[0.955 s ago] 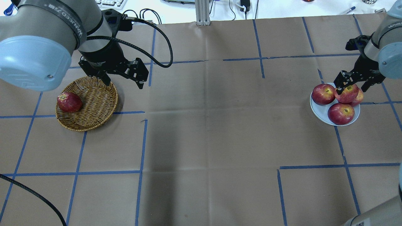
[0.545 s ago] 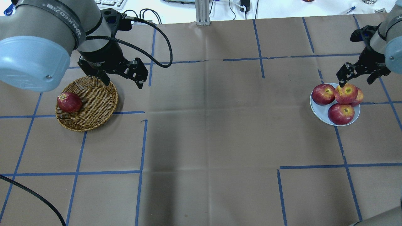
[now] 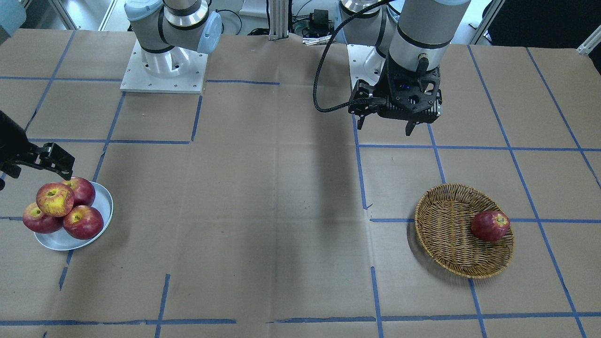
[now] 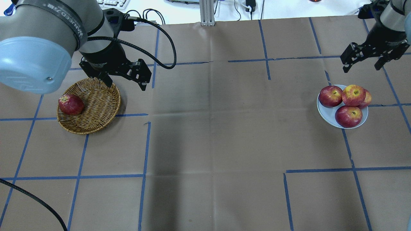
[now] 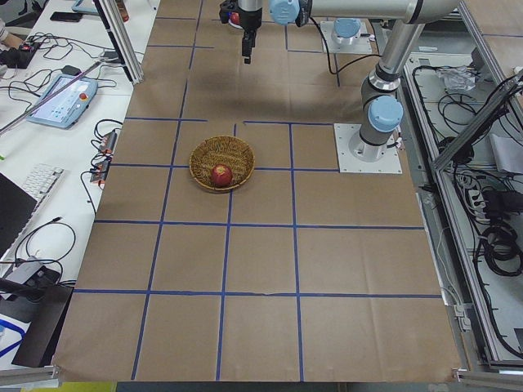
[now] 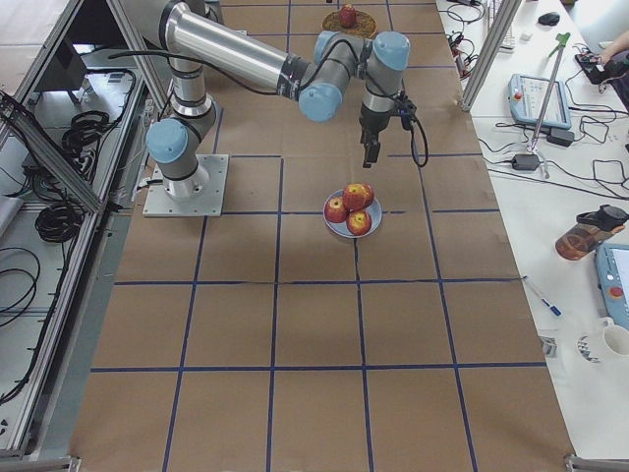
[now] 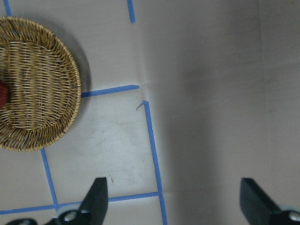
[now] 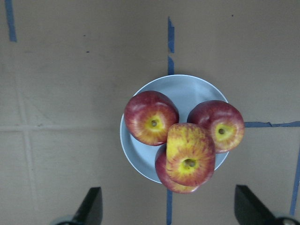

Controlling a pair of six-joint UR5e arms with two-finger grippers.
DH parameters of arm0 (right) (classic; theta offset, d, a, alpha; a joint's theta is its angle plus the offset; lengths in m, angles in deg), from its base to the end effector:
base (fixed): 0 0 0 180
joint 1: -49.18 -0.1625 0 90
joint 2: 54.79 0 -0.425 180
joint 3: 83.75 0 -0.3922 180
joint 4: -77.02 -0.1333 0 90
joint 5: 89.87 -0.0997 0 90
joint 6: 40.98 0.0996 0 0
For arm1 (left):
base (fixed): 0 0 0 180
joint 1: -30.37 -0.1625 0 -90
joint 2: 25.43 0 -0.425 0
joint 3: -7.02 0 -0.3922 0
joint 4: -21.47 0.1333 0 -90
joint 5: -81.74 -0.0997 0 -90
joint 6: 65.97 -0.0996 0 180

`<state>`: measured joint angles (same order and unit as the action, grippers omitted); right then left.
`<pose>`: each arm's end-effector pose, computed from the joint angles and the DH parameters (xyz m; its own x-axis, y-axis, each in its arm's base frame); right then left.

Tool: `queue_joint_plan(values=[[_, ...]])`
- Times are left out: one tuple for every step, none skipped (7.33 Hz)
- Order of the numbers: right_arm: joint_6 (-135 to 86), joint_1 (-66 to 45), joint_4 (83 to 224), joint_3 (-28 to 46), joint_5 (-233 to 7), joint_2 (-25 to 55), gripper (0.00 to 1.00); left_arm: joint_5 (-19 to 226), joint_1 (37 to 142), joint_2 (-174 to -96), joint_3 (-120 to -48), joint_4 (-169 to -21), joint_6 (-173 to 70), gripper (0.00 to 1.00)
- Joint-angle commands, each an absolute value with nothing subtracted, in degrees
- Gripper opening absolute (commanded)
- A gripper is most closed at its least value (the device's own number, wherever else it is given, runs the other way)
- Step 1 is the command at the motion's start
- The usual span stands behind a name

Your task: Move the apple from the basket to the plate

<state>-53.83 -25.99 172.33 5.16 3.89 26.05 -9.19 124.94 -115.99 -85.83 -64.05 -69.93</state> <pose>-0.0184 -0.5649 0.4230 -0.9981 0.0313 0.0532 0.0345 0.9975 0.0615 -0.1709 -0.4851 0.4664 -0.9888 0.1480 -0.0175 0.1483 0.9888 -0.0175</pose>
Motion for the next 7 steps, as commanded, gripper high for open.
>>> queue_joint_plan(values=[[-42.61, -34.11, 166.24, 4.49, 3.73, 30.27, 1.0, -9.14, 124.94, -115.96, -85.79, -64.05, -69.92, 0.99], [-41.08, -38.49, 166.23, 4.58, 3.64, 31.25, 1.0, -9.23, 124.94, -116.05, -85.79, -64.05, -69.92, 0.99], [-40.28, -41.32, 166.32, 4.32, 3.64, 31.26, 1.0, -9.23, 124.94, -115.96, -85.79, -64.05, -69.92, 0.99], [-41.23, -40.83, 165.97, 4.23, 3.03, 31.61, 1.0, -9.23, 125.02, -115.96, -85.88, -64.05, -69.92, 0.99], [-42.9, -40.48, 166.05, 5.1, 0.68, 33.44, 1.0, -9.32, 124.94, -115.96, -85.88, -64.13, -70.01, 0.99], [-43.61, -38.99, 165.97, 5.1, 0.83, 33.98, 1.0, -9.32, 124.94, -115.96, -85.88, -64.13, -69.92, 0.99], [-43.62, -38.37, 165.88, 5.19, 0.48, 33.98, 1.0, -9.32, 124.94, -115.96, -85.88, -64.13, -70.01, 0.99]])
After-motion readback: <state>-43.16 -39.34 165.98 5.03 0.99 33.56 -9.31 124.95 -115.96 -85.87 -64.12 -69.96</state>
